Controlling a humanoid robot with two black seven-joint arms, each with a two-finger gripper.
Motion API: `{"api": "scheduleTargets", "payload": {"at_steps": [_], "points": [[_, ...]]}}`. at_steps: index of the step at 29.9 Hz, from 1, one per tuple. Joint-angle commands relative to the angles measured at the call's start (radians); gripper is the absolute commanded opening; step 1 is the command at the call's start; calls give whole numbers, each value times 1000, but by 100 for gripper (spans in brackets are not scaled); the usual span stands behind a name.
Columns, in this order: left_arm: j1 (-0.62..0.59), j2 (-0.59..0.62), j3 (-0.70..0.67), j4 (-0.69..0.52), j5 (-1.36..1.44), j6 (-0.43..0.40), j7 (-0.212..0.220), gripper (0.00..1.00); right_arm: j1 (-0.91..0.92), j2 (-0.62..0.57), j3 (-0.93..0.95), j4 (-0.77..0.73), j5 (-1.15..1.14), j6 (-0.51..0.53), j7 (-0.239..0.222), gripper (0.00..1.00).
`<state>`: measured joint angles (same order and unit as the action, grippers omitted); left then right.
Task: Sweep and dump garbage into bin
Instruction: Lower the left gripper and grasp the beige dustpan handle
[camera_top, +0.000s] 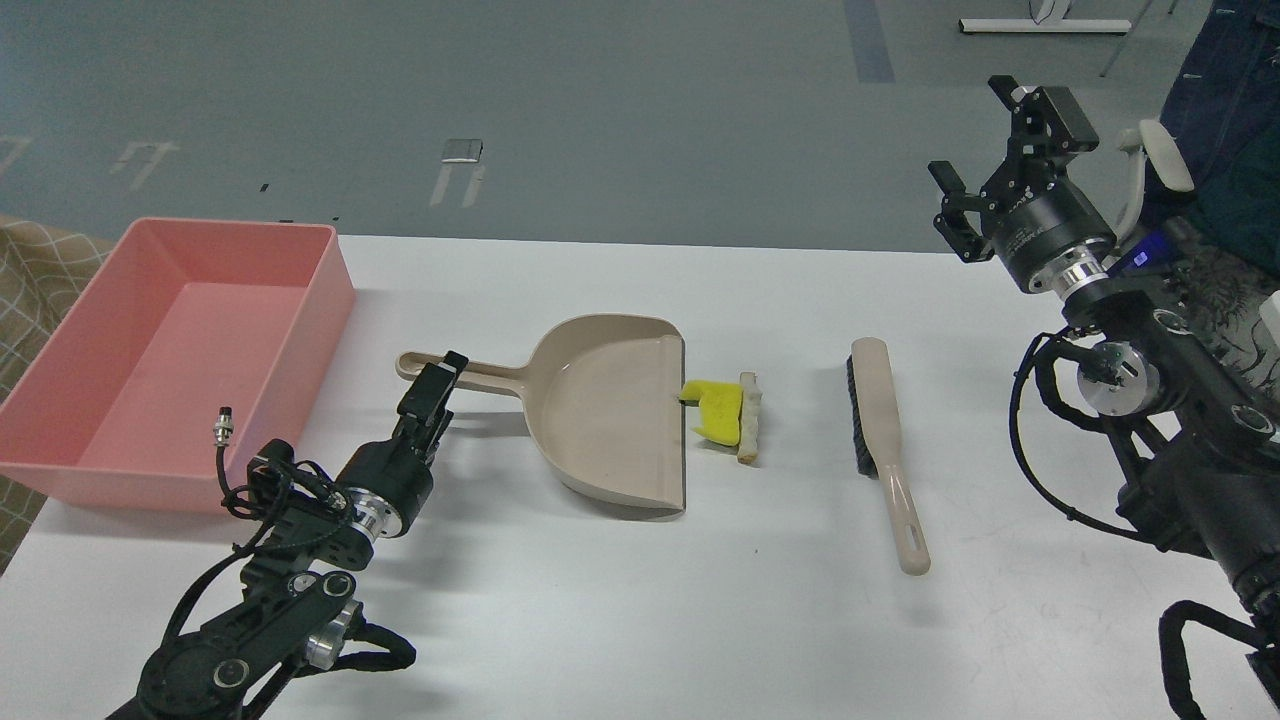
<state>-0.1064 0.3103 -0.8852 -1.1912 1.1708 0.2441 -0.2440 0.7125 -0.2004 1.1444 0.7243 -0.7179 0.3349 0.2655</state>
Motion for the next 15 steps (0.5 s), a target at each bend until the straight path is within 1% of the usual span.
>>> {"api": "scheduleTargets", "payload": {"at_steps": [1, 7, 9, 15], "points": [[-9, -4, 0, 2, 0, 3, 2, 83, 1, 1, 0, 1, 0, -2, 0, 100], [-12, -7, 2, 28, -2, 3, 3, 72, 1, -1, 0, 1, 0, -2, -2, 100], [-18, -17, 2, 44, -3, 3, 2, 71, -1, -1, 0, 1, 0, -2, -2, 100], [-42, -19, -1, 81, -17, 3, 2, 70, -2, 1, 0, 1, 0, -4, -2, 100]]}}
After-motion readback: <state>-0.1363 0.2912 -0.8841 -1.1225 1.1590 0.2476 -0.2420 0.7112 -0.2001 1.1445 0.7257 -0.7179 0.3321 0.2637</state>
